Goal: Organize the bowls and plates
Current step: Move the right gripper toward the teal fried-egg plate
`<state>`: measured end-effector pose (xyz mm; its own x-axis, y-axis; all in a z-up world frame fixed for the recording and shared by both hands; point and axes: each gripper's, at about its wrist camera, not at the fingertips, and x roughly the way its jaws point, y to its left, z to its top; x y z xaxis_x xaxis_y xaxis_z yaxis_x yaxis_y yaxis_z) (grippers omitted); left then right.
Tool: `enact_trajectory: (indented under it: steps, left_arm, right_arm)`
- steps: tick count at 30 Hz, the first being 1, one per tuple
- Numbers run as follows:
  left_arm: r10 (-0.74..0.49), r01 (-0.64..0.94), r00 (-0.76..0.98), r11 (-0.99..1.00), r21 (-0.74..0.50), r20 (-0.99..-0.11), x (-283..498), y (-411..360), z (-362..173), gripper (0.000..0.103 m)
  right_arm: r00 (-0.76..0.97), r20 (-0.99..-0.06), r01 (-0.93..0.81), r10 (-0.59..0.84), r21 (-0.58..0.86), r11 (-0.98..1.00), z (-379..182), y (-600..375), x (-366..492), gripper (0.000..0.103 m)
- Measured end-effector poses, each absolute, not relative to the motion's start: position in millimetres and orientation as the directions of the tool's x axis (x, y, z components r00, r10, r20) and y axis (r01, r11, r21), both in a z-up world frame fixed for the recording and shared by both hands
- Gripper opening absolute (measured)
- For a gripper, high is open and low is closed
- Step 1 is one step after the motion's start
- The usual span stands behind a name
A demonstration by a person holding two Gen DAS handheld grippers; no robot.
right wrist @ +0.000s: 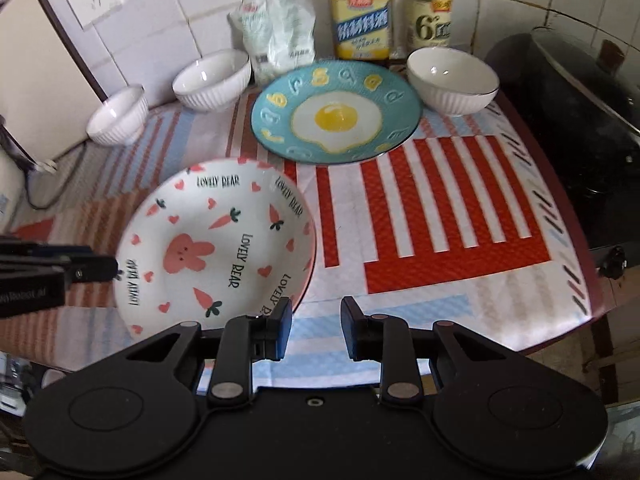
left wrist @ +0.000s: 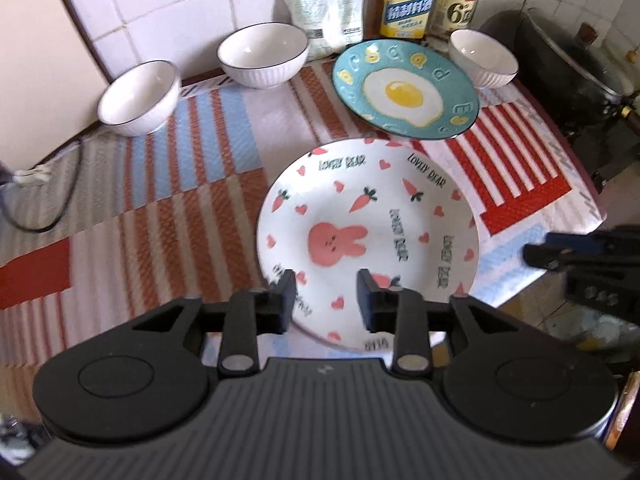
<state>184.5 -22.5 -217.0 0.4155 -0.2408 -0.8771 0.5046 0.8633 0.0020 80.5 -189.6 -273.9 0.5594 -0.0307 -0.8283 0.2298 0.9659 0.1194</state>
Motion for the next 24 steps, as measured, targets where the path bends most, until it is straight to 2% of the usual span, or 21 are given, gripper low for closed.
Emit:
enact_trajectory:
  steps: [4, 12, 18, 24]
  left_arm:
    - [-0.253, 0.488, 0.425, 0.873, -0.016, -0.869, 164.9, -20.7, -196.3, 0.040]
    - [-0.304, 0.491, 0.439, 0.869, -0.057, -0.846, 125.8, -27.9, -160.0, 0.042]
    - [-0.333, 0.478, 0.464, 0.875, -0.084, -0.821, 116.3, -29.9, -138.4, 0.046]
    - [-0.364, 0.487, 0.515, 0.870, -0.085, -0.776, 129.7, -32.3, -120.6, 0.058]
  right_arm:
    - [0.555, -0.827, 0.193, -0.090, 0.023, 0.981, -255.6, -191.9, 62.3, 0.035]
    - [0.576, -0.816, 0.107, -0.052, 0.012, 0.994, -219.4, -193.7, 27.1, 0.038]
    - [0.630, -0.776, 0.058, -0.030, 0.008, 0.998, -190.7, -195.1, 13.5, 0.048]
    - [0.691, -0.722, 0.055, -0.013, 0.035, 0.998, -170.4, -207.0, 19.2, 0.053]
